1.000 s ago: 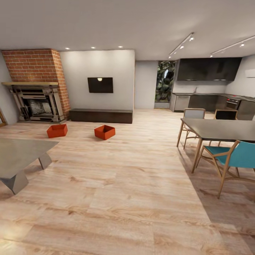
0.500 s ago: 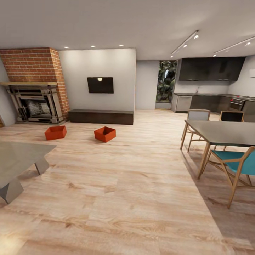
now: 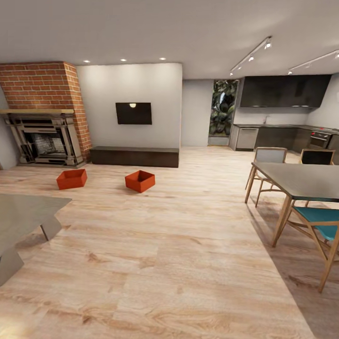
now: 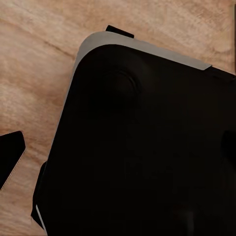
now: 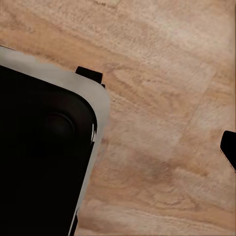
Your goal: Move the two storage containers from the living room to the garage. In the garage, place one container on the floor and stack the other container on top of it (either order is fine).
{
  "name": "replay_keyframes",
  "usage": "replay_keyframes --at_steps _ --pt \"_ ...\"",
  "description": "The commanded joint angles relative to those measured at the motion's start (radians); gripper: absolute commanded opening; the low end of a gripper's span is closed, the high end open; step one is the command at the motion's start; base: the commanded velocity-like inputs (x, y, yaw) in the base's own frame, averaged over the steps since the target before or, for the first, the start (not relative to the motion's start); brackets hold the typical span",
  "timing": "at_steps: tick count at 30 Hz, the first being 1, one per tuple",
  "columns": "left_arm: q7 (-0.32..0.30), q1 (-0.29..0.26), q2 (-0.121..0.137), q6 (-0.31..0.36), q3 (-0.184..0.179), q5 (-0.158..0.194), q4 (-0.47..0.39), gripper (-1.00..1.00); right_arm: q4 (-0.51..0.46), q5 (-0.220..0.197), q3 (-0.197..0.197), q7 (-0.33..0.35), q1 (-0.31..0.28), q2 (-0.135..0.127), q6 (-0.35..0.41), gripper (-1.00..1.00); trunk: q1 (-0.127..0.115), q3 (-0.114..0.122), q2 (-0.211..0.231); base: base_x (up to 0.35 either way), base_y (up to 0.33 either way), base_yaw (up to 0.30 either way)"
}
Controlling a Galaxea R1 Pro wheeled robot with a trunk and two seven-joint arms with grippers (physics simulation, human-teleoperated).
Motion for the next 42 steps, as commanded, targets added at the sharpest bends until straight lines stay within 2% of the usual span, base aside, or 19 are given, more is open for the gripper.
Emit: replay_keyframes --at_steps 1,16,42 --pt "0.001 0.000 0.000 -0.003 0.005 0.000 0.000 1.00 0.000 -0.004 0.006 -0.002 0.000 0.000 -0.003 1.00 0.001 -0.001 0.000 0.326 0.085 0.000" --pt "0.001 0.000 -0.001 -0.006 0.006 0.000 0.000 1.00 0.000 -0.004 0.006 -0.002 0.000 0.000 -0.003 1.00 0.001 -0.001 0.000 0.326 0.080 0.000" --pt "0.001 0.000 0.000 0.002 0.005 0.000 0.000 1.00 0.000 -0.004 0.006 -0.002 0.000 0.000 -0.003 1.00 0.001 -0.001 0.000 0.326 0.003 0.000"
